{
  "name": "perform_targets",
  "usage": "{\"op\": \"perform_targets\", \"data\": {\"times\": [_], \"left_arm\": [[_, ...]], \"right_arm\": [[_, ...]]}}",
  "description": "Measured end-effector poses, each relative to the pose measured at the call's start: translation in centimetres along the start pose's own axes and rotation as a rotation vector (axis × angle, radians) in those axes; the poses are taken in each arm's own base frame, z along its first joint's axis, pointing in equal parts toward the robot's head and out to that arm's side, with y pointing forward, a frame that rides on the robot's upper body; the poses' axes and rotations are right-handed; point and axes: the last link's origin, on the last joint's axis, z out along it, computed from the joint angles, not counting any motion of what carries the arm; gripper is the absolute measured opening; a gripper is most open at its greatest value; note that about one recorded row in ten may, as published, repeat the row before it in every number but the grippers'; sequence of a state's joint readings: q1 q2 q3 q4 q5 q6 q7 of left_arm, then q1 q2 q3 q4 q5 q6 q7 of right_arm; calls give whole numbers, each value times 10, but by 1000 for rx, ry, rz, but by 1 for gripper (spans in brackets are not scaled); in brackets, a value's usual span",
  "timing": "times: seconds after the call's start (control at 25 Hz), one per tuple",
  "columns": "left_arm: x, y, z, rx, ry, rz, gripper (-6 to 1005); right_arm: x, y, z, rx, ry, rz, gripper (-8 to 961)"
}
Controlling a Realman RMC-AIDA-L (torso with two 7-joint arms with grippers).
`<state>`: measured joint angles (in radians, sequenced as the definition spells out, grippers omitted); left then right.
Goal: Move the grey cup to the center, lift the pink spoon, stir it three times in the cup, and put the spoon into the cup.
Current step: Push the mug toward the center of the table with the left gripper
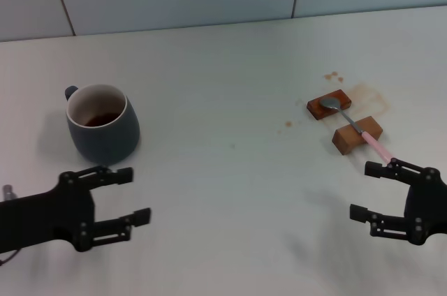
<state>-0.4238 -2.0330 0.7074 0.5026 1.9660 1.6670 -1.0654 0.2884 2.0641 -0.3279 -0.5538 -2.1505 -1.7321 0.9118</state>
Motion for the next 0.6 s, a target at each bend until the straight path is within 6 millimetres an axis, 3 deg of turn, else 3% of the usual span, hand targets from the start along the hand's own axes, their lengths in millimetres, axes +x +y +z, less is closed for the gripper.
{"op": "perform_targets", "data": {"times": [0.2,0.6], "left_arm": [[-7,-9,-12,73,-38,12,783],[-10,-8,-15,80,-43,15,780]], "right_arm": [[2,0,5,-2,5,0,830],[3,2,10,-4,1,10,828]]}}
